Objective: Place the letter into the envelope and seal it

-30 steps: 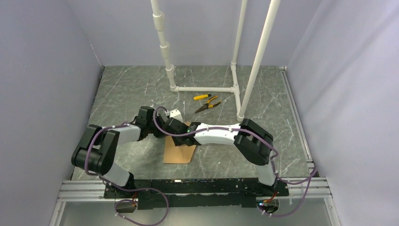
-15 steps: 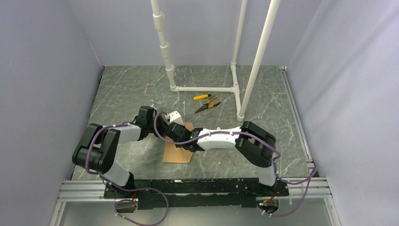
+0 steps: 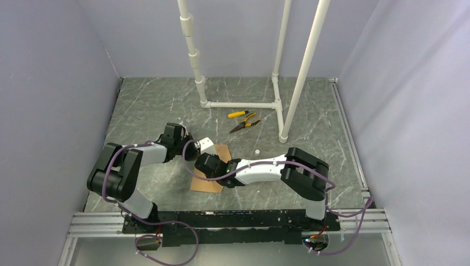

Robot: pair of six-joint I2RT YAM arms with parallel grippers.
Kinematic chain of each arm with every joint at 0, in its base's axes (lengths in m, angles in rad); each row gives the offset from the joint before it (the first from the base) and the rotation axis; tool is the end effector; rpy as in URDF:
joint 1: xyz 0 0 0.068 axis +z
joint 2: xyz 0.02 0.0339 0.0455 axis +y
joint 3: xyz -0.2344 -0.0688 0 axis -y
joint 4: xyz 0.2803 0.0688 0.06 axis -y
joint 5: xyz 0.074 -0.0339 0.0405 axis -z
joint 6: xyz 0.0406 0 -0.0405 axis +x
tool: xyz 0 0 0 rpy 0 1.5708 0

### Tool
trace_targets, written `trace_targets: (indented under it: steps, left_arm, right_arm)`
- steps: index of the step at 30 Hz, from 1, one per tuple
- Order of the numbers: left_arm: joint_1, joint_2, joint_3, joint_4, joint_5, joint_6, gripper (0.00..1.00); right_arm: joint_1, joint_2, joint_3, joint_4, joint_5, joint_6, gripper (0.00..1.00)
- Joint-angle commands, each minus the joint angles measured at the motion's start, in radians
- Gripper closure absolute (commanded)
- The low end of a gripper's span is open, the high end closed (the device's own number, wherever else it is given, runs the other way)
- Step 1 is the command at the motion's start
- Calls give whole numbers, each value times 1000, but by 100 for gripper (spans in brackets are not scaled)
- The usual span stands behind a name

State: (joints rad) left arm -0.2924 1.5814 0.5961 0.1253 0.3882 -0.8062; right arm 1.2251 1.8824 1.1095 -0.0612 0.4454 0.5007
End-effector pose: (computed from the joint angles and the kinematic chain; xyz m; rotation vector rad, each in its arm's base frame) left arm 0.2830 -0.1012 0.0629 -0.4727 2.5391 -0.9310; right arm 0.1550 0.3786 0.1019 -0.6319 2.2395 0.3384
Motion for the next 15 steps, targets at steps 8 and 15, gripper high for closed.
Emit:
trace_targets:
  steps: [8,15]
  left_arm:
    - [3,90,-10,-165,-80,100,98]
    - [2,99,-10,-163,-80,105,98]
  right_arm:
    - [-109,33,42,-42,5,-11,100]
    - [-93,25,46,-75,-15,11,100]
